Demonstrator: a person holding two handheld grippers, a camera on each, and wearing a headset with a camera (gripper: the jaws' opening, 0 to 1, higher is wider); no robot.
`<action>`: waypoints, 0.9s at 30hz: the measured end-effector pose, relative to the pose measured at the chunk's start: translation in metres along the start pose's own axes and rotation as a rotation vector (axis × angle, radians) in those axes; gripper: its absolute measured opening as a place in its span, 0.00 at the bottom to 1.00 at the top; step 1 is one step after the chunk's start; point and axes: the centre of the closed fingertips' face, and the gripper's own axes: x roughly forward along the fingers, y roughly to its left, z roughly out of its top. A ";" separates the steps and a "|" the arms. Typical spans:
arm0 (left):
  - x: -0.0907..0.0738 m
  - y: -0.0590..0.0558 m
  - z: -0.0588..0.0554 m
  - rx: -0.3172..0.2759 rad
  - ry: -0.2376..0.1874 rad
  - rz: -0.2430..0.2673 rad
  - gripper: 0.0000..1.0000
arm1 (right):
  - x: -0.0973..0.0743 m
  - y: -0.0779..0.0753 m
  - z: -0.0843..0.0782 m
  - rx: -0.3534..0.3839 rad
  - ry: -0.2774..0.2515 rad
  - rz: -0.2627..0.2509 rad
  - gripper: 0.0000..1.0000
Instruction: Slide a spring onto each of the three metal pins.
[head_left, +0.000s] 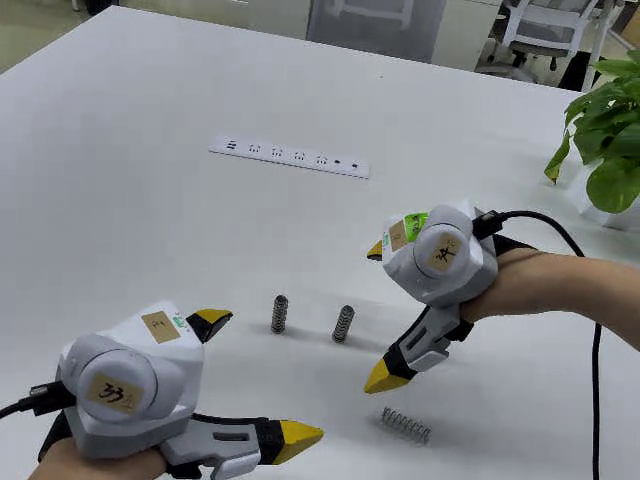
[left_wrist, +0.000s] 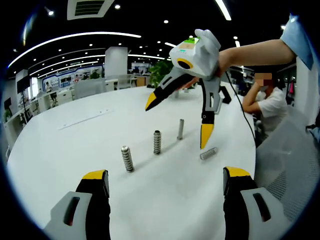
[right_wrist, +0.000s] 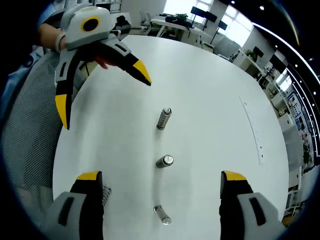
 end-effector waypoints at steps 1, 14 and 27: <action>0.001 -0.001 0.000 0.005 0.003 -0.003 0.96 | -0.002 0.000 0.000 0.011 -0.008 -0.006 0.99; 0.000 -0.008 0.006 0.050 0.036 -0.028 0.96 | -0.026 0.018 -0.016 0.164 -0.102 -0.072 0.99; -0.002 -0.007 0.006 0.069 0.063 -0.049 0.96 | -0.043 0.041 -0.043 0.302 -0.147 -0.139 0.99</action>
